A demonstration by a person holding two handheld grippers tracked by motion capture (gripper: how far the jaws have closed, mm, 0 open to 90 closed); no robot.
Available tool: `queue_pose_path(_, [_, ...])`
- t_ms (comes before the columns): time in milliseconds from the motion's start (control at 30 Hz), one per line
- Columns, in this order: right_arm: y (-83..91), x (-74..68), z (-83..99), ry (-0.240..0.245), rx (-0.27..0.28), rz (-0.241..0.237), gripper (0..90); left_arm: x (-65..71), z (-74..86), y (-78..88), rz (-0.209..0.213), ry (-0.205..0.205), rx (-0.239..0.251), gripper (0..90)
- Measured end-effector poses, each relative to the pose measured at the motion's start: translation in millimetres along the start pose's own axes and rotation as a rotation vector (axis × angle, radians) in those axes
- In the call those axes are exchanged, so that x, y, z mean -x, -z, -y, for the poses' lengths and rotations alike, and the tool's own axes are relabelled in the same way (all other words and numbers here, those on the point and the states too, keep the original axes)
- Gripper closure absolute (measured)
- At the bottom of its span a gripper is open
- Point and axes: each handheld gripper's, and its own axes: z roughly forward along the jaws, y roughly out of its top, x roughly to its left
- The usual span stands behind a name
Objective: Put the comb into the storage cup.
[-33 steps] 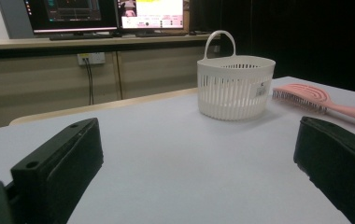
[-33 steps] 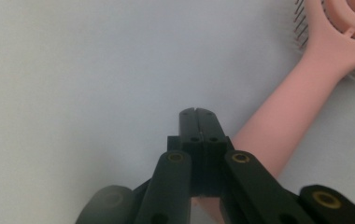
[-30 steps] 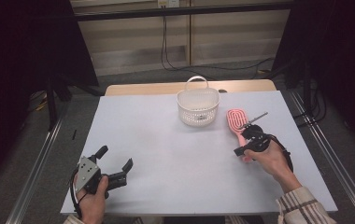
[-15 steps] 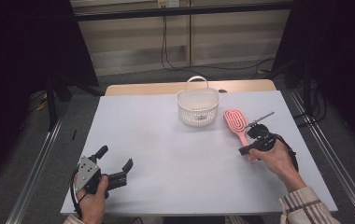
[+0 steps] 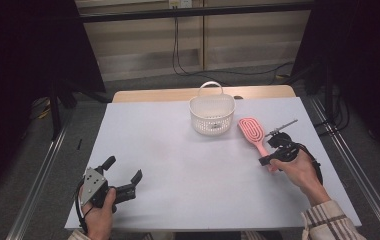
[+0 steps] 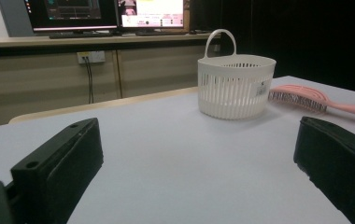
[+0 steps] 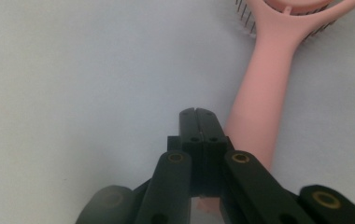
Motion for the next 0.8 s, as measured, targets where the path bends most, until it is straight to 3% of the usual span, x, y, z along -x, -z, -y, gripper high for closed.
queue_pose_path(800, [6.9, 6.9, 3.9, 0.006, 0.014, 0.052, 90.0, -0.3, 0.0, 0.0, -0.002, -0.002, -0.002, 1.4])
